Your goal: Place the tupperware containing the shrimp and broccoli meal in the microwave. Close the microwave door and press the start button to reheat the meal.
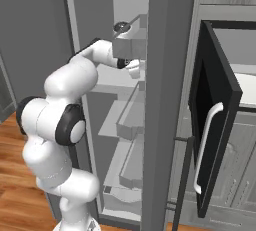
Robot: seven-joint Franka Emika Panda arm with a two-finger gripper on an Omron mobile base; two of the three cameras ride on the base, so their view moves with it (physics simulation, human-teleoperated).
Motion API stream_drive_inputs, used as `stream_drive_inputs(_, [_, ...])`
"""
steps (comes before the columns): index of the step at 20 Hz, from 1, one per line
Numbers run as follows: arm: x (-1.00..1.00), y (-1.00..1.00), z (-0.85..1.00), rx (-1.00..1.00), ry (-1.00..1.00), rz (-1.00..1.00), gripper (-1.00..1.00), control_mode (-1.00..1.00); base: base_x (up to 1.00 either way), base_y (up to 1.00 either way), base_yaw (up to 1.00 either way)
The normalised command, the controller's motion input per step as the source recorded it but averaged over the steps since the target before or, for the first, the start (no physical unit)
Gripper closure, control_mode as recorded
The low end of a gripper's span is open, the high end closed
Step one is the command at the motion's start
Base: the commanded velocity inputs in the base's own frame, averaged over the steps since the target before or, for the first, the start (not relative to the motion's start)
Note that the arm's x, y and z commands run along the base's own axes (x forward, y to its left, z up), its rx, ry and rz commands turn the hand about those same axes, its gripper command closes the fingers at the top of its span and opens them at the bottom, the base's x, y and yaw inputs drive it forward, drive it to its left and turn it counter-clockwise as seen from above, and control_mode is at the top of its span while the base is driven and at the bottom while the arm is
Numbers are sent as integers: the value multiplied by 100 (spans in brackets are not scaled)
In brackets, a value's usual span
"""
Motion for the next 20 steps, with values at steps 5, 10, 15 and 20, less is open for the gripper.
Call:
stream_drive_inputs(5, [55,-14,-1,3,10,0,-100,-100,0,0,0])
stream_drive_inputs(10, [56,-16,-6,3,8,0,-100,-100,0,0,0])
stream_drive_inputs(15, [56,-15,-22,1,8,0,-100,-100,0,0,0])
stream_drive_inputs(20, [45,-3,-43,0,7,0,-100,-100,0,0,0])
